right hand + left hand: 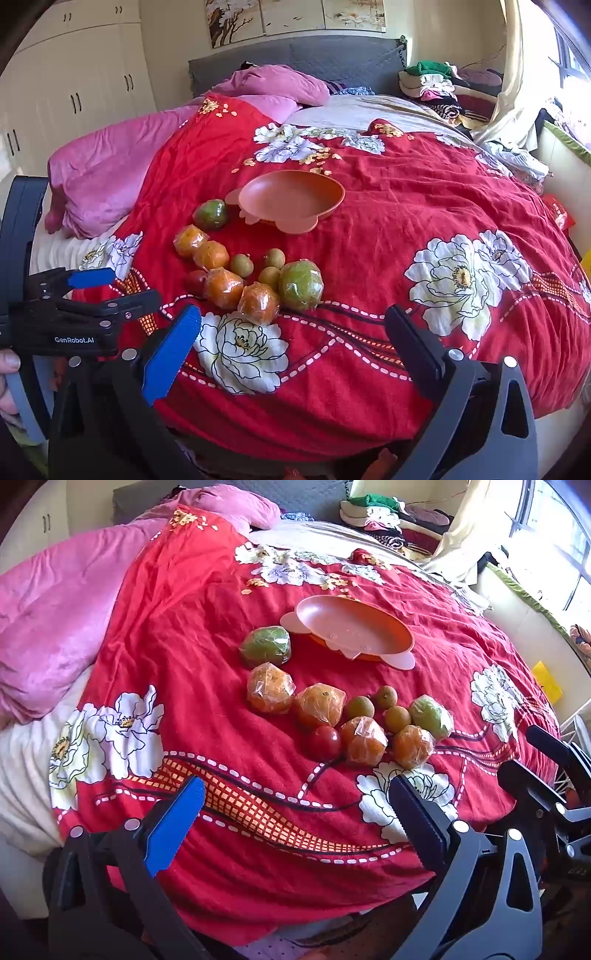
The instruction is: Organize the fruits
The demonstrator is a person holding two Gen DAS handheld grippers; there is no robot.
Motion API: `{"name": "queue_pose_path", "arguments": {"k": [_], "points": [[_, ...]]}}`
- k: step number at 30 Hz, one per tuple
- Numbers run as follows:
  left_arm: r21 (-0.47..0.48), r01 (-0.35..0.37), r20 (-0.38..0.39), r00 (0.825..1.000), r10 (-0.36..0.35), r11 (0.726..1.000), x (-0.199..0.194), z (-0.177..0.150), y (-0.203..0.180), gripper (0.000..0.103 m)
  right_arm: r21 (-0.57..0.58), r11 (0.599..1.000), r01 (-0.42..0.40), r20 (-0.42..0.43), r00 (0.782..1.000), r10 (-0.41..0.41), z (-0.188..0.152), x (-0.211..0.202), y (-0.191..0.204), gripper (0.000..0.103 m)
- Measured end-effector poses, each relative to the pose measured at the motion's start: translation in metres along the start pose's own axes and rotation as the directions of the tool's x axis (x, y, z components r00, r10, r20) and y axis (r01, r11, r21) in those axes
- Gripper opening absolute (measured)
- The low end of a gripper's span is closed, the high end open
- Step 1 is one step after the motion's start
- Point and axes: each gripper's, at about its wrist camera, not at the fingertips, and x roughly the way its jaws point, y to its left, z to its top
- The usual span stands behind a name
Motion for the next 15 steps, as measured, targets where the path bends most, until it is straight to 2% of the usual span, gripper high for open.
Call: {"name": "queue_pose_path", "arguments": {"k": [4, 15], "points": [[0.019, -0.008, -0.004, 1.000, 0.008, 1.000, 0.0017, 0.0012, -0.0022, 0.094, -0.007, 0.999, 0.032, -0.002, 0.999, -0.032, -0.0011, -0.0014, 0.0039, 0.099], [0.009, 0.004, 0.011, 1.000, -0.004, 1.000, -0.0035, 0.0032, 0.0057, 0.094, -0.004, 1.000, 0.016, 0.002, 1.000, -0.016, -0.0034, 0.0000, 0.0052, 0.099]]}}
